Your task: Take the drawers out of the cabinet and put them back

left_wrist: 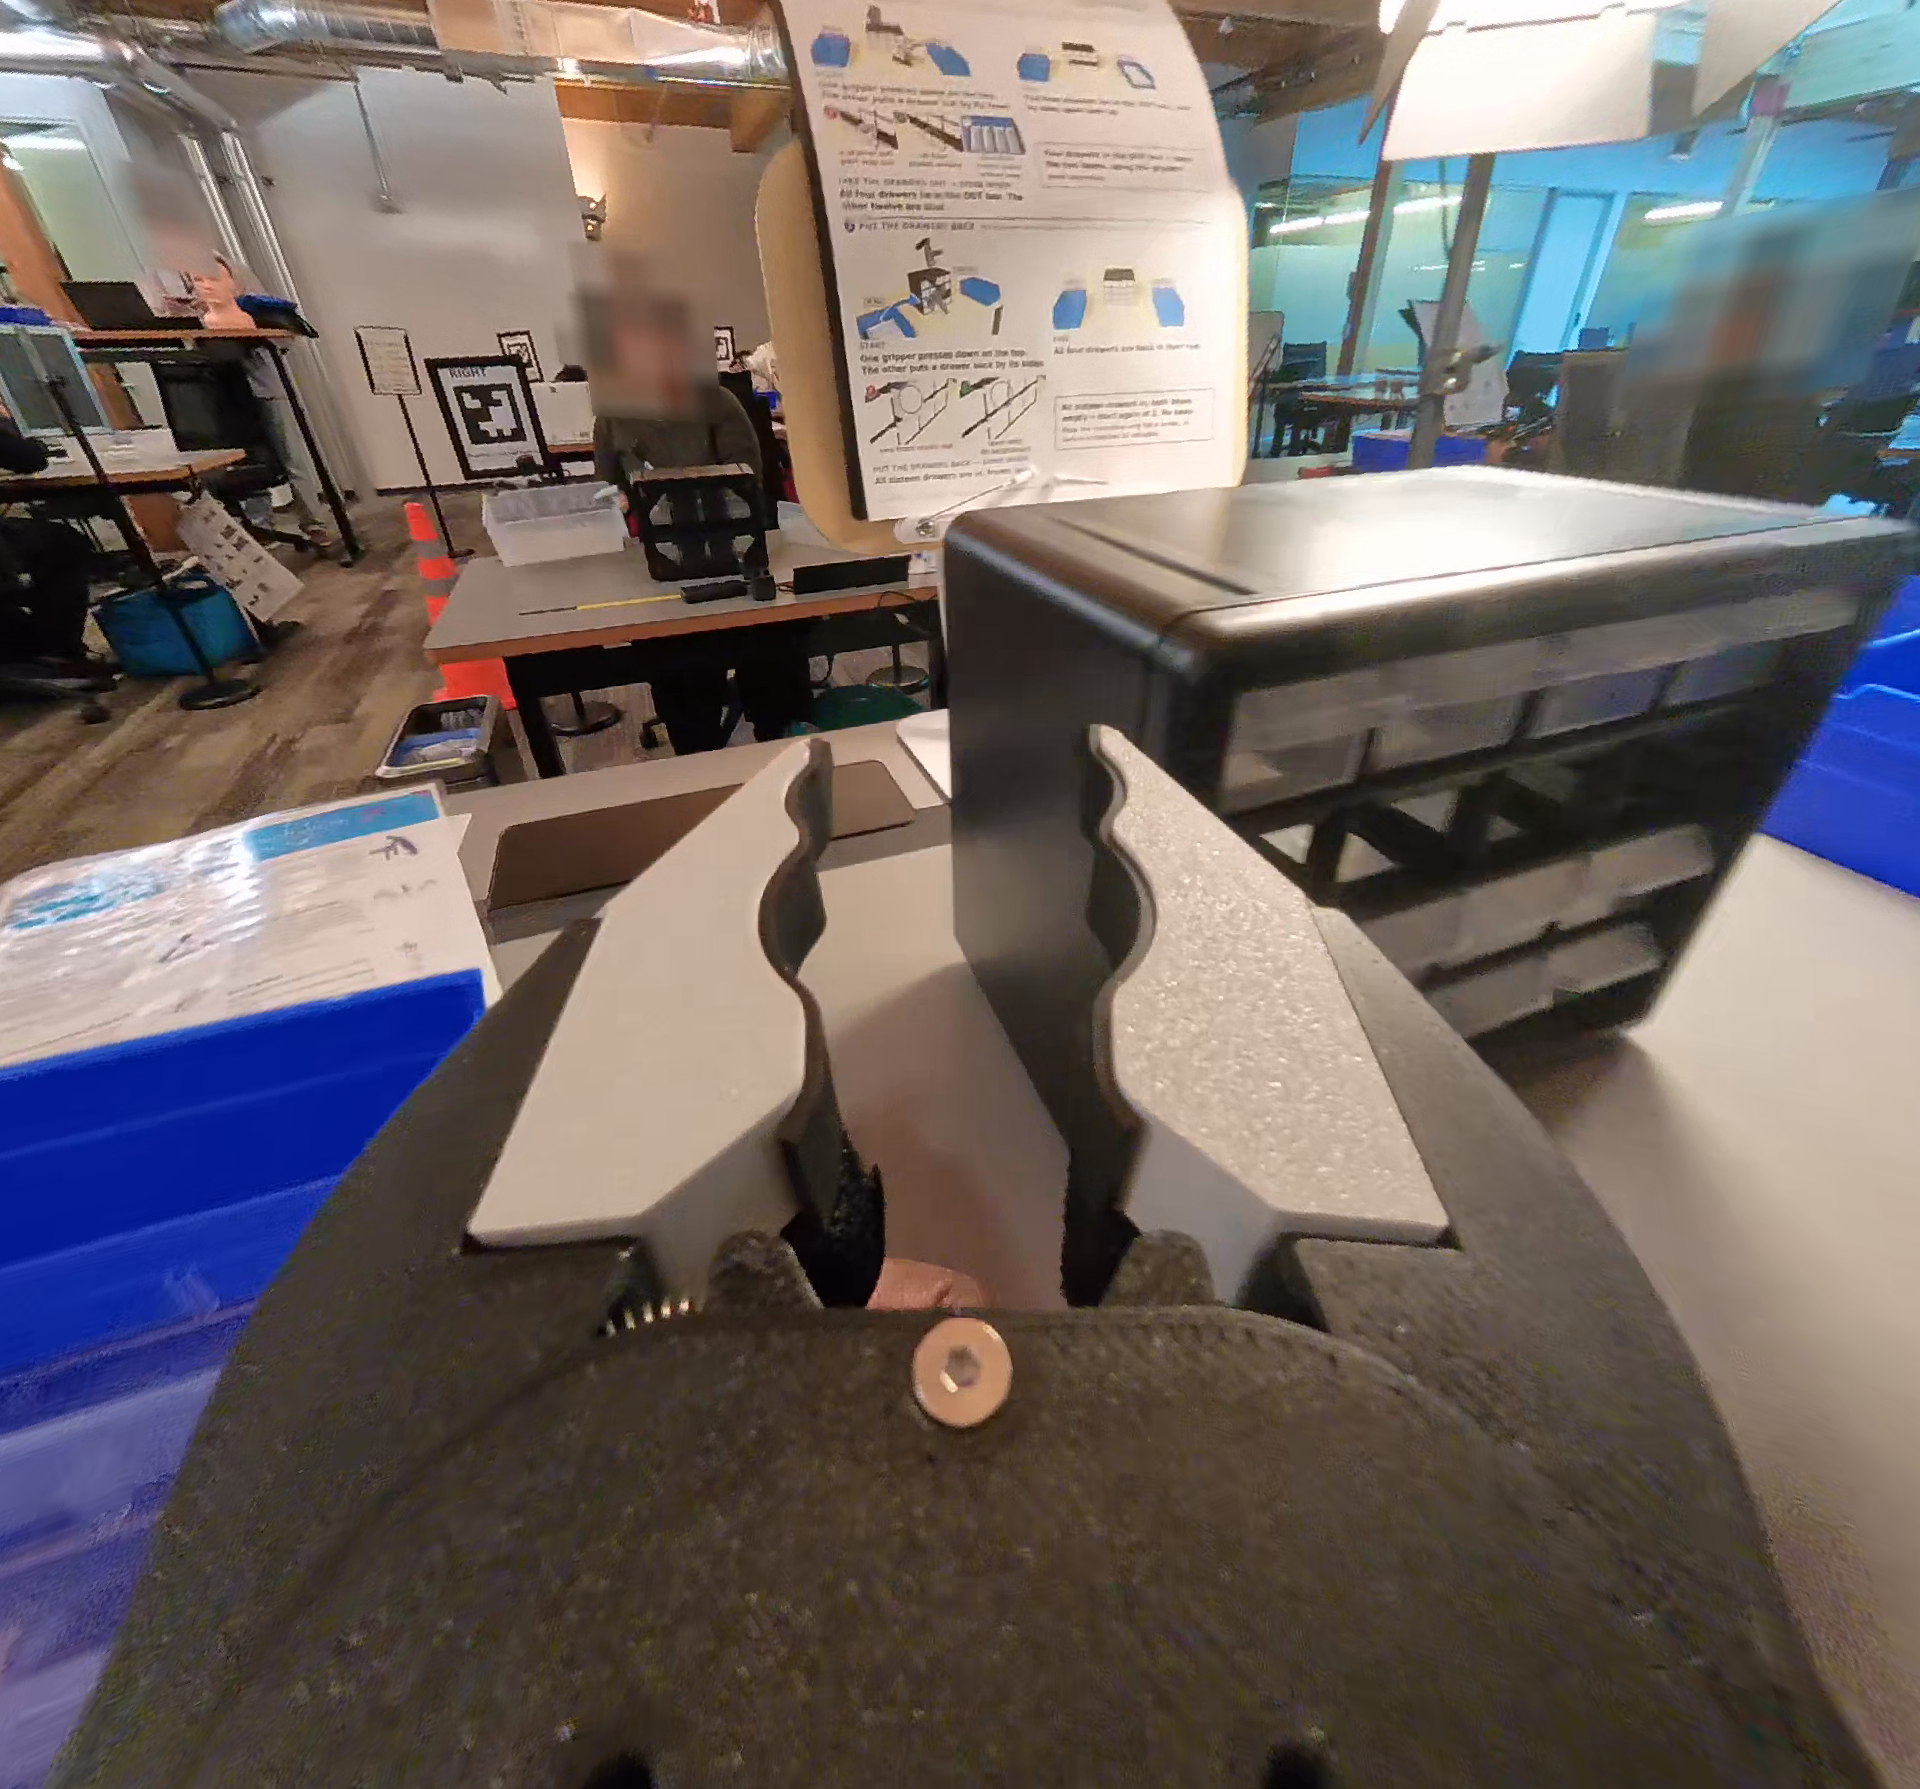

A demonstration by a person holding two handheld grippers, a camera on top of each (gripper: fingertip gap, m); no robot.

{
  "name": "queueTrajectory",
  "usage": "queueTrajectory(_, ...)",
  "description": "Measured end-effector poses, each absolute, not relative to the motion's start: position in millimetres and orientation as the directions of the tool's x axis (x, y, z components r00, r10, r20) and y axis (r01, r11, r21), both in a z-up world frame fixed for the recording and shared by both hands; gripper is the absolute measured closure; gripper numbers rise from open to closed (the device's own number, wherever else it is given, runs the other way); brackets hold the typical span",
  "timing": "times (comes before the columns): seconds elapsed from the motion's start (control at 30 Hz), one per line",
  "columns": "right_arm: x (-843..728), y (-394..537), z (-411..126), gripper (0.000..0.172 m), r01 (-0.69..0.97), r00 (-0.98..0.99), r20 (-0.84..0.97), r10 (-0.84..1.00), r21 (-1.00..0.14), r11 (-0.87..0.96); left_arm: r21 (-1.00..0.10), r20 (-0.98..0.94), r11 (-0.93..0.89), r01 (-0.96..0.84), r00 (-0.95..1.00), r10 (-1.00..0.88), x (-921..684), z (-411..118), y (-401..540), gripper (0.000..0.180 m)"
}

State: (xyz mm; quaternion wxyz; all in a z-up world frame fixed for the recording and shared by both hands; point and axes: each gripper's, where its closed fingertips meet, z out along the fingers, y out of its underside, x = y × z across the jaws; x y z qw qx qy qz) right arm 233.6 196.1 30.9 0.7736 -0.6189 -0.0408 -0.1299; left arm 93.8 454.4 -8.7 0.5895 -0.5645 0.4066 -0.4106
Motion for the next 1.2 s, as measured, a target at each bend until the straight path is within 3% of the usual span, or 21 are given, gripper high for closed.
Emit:
queueTrajectory(0.13, 264, 205, 23, 0.130, 0.233, 0.966, 0.196, -0.167, -0.942, 0.240, -0.999, -0.004, 0.018, 0.037, 0.358, -0.934, 124, -34, 491, 0.133)
queueTrajectory(0.37, 326, 203, -25, 0.128, 0.036, 0.988, -0.010, -0.156, -0.957, 0.288, -0.994, 0.083, -0.053, 0.092, 0.369, -0.926, 127, -86, 506, 0.132)
queueTrajectory(0.5, 334, 198, -52, 0.128, 0.020, 0.980, -0.034, -0.198, -0.964, 0.265, -0.994, 0.001, 0.042, 0.101, 0.387, -0.922, 121, -89, 499, 0.135)
queueTrajectory(0.73, 354, 195, -65, 0.127, -0.012, 0.969, -0.075, -0.237, -0.966, 0.257, -0.991, 0.067, -0.017, 0.134, 0.375, -0.925, 120, -88, 505, 0.134)
queueTrajectory(1.2, 353, 204, -77, 0.129, -0.086, 0.980, -0.121, -0.157, -0.973, 0.214, -0.996, -0.006, 0.035, 0.080, 0.338, -0.941, 129, -92, 494, 0.134)
